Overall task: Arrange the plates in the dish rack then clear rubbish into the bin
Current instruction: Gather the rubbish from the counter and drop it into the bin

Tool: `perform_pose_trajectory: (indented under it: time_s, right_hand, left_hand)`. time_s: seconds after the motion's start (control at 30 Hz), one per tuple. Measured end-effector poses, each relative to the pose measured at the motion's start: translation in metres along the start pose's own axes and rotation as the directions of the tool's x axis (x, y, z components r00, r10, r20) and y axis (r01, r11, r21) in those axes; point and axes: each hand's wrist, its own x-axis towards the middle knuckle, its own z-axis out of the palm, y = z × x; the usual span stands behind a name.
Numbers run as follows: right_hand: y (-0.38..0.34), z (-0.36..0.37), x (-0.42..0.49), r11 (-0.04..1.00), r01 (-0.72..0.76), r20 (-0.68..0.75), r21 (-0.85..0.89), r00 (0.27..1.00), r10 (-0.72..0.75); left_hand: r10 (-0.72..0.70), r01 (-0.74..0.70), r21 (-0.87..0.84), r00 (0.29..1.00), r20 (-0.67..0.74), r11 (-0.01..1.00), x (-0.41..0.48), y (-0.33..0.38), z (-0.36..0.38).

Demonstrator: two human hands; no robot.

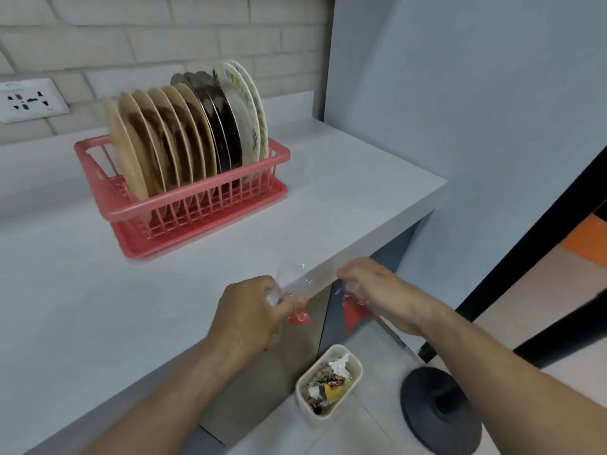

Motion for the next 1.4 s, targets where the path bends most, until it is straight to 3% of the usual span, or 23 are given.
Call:
perform_pose_trajectory:
  time_s: [0.07, 0.13, 0.23, 0.3, 0.4, 0.63, 0.73, 0.97, 1.07, 1.13, 1.2, 1.3, 1.4]
  right_hand:
    - [0.025, -0.02, 0.007, 0.987, -0.02, 0.012, 0.157, 1.0, 0.018]
    - [0.053, -0.036, 0.016, 0.983, -0.01, -0.034, 0.181, 0.999, 0.016]
    - [0.097, -0.062, 0.035, 0.999, -0.044, -0.087, 0.016, 0.995, 0.045]
    - [0.135, -0.077, 0.049, 0.992, -0.107, -0.129, -0.071, 0.987, 0.098]
    - [0.192, -0.088, 0.066, 0.984, -0.151, -0.177, -0.092, 0.975, 0.133]
    - [0.335, -0.079, 0.104, 0.973, -0.102, -0.213, -0.207, 0.975, 0.058]
    - [0.398, -0.063, 0.132, 0.957, -0.156, -0.185, -0.246, 0.976, 0.111]
    - [0.515, -0.016, 0.225, 0.948, -0.191, -0.224, -0.256, 0.965, 0.134]
    - [0.545, -0.01, 0.259, 0.935, -0.185, -0.271, -0.302, 0.957, 0.102]
    - [0.557, -0.01, 0.278, 0.919, -0.185, -0.269, -0.349, 0.959, 0.092]
    - [0.572, -0.007, 0.293, 0.899, -0.173, -0.232, -0.403, 0.969, 0.083]
    - [0.586, 0.002, 0.308, 0.846, -0.127, -0.172, -0.517, 0.984, 0.042]
    - [0.598, 0.01, 0.32, 0.685, -0.061, -0.113, -0.726, 0.993, -0.031]
  left_hand:
    - [0.012, -0.012, 0.006, 1.0, 0.002, 1.0, -0.003, -0.001, 0.03]
    - [0.034, -0.034, 0.032, 0.999, 0.007, 0.999, -0.007, -0.005, 0.061]
    - [-0.057, 0.061, -0.026, 0.991, 0.122, 0.998, -0.004, -0.022, 0.113]
    - [-0.188, 0.201, -0.03, 0.952, 0.244, 0.979, 0.003, -0.038, 0.147]
    - [-0.3, 0.293, 0.069, 0.914, 0.271, 0.954, 0.011, -0.075, 0.192]
    - [-0.335, 0.226, 0.373, 0.906, 0.259, 0.9, 0.027, -0.2, 0.283]
    - [-0.321, 0.165, 0.524, 0.921, 0.223, 0.836, 0.038, -0.263, 0.32]
    - [-0.285, 0.08, 0.612, 0.927, 0.245, 0.787, 0.066, -0.406, 0.425]
    - [-0.349, 0.081, 0.679, 0.898, 0.268, 0.73, 0.083, -0.452, 0.466]
    - [-0.41, 0.054, 0.763, 0.866, 0.285, 0.644, 0.09, -0.472, 0.482]
    - [-0.426, 0.039, 0.767, 0.849, 0.313, 0.64, 0.092, -0.494, 0.493]
    - [-0.395, 0.062, 0.775, 0.884, 0.25, 0.629, 0.1, -0.511, 0.502]
    - [-0.468, 0.19, 0.7, 0.854, 0.228, 0.688, 0.108, -0.521, 0.512]
